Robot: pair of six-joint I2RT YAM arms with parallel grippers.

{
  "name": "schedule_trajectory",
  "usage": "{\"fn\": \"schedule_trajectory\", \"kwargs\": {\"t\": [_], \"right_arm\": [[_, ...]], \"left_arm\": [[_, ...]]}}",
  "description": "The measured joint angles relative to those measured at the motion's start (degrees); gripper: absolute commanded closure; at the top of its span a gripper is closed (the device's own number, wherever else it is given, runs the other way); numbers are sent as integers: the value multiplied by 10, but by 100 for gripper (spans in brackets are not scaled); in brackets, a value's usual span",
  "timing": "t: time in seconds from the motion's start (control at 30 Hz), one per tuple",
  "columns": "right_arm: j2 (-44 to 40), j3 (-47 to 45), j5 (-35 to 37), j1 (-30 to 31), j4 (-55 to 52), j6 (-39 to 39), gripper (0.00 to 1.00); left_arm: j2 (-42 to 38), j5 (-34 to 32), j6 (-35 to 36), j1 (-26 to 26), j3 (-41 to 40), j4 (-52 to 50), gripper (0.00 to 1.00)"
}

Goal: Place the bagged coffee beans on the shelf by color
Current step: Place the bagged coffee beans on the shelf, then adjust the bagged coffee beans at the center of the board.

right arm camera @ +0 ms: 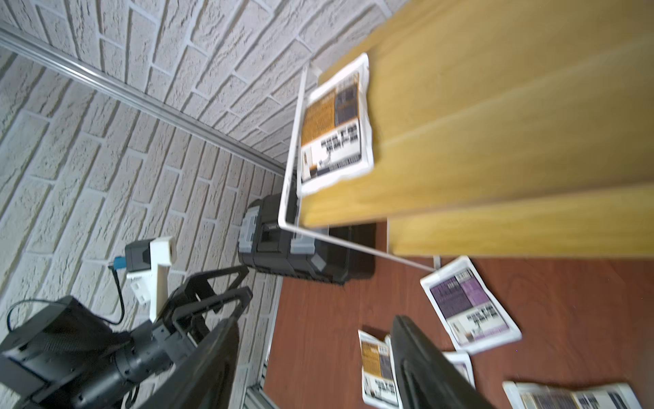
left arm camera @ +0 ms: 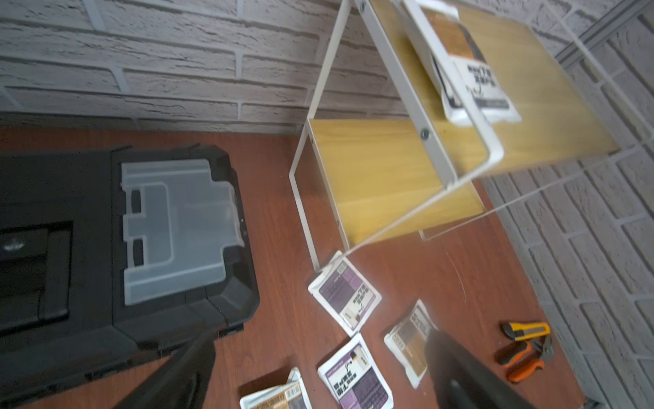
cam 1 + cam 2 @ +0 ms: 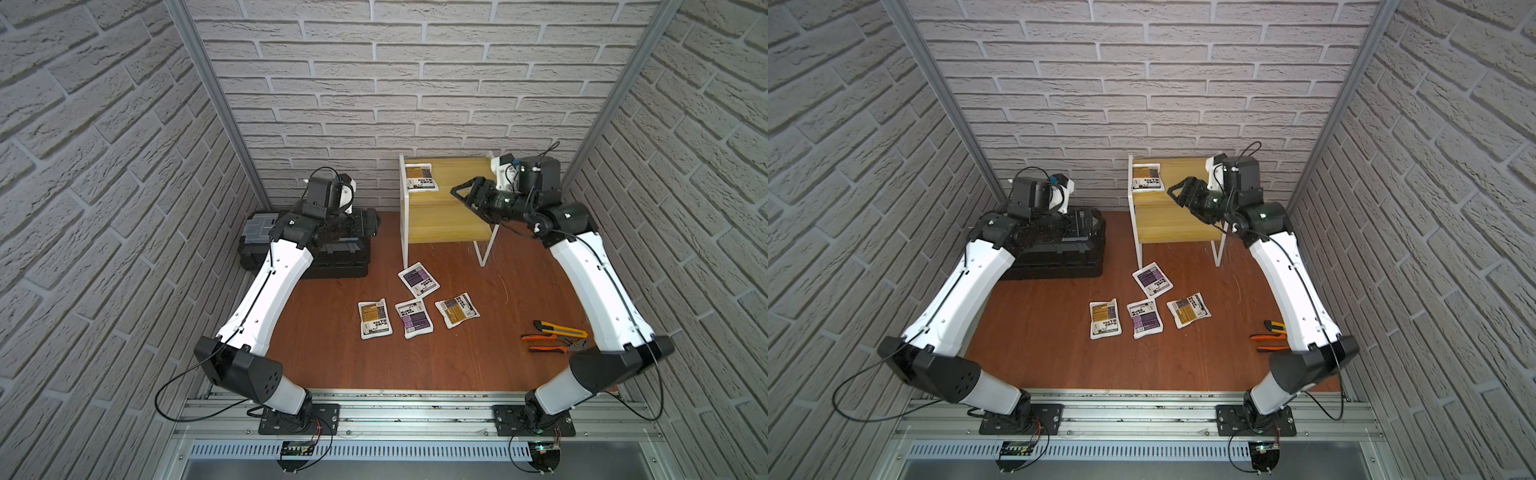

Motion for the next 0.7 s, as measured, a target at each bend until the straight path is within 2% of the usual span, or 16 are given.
{"fn": "schedule_trajectory", "kwargs": {"t": [0.13,0.23,0.43,0.57,0.7], "right_arm": [[-148,-206,3,0,20,6,24],[-222,-360,9,0,28,21,20],[-281,-619,35,0,56,65,17],[-282,-705,57,0,89,92,17],[-246,-726,75,0,123,106,17]], "left_arm": [[-54,-50,13,-58,-94,15,1],[-71,-87,18,-111,-153,31,2],[-66,-151,29,-199,-219,66,1],[-44,-172,32,-232,-235,99,2],[-10,-180,32,-239,-257,135,2]]}}
